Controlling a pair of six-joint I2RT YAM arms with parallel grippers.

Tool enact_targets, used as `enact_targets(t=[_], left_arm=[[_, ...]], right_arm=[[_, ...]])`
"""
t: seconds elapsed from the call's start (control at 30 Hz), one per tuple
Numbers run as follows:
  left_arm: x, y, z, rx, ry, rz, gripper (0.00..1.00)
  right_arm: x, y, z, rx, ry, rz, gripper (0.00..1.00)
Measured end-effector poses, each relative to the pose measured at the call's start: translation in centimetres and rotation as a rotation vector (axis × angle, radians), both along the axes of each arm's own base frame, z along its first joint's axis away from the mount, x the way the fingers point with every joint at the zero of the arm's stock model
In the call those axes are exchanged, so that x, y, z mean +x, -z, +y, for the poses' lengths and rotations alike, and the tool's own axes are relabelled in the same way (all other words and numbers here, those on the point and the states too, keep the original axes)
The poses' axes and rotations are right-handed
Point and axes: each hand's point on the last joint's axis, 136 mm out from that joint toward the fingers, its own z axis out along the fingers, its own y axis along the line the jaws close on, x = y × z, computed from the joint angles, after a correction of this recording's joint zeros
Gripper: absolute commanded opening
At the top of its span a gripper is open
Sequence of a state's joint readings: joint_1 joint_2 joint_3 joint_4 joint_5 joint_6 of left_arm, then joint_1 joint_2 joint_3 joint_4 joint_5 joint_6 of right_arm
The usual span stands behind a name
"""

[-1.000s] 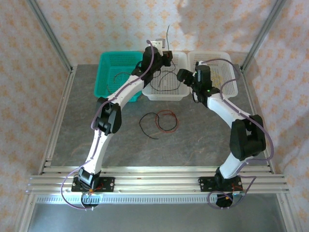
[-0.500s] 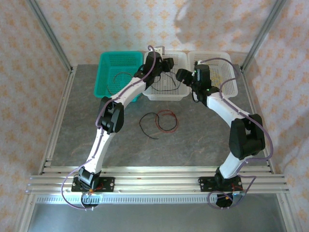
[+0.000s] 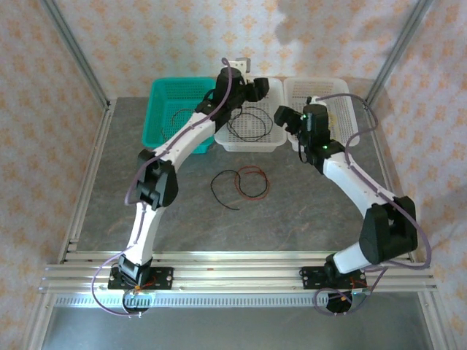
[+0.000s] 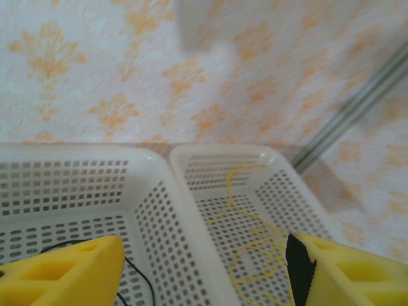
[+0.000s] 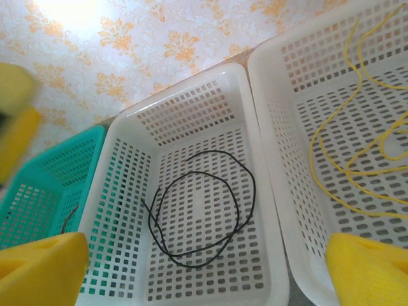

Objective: Untangle the cables

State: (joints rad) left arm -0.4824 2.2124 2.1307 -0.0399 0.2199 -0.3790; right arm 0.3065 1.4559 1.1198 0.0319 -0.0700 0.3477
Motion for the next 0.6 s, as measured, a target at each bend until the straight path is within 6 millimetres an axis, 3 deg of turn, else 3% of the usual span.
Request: enact_targets(t=[0.13,0.27,0.37,0.6], left_arm=[[-4.8,-4.1,0.1,-0.008,0.035,-0.046,0.7],[-8.4,-4.7,0.5,-0.003,0.051,-0.053,0.71],[-10.5,-2.6,1.4,0.024,0.044,-0.016,0.71],[-15.4,4.7,3.9,0.107,0.008,0.105,0.72]], right_arm=[[-2.0,1.1,0.2,-0.02,-0.005,0.025,0.96],[-3.7,2.5,1.2,-0.063,-0.048,0.066,0.93],[-5.3,3.6,2.2,-0.099,-0.097,0.094,0.89],[-8.1,4.9,4.7,-0.155,-0.189,0.147,0.79]])
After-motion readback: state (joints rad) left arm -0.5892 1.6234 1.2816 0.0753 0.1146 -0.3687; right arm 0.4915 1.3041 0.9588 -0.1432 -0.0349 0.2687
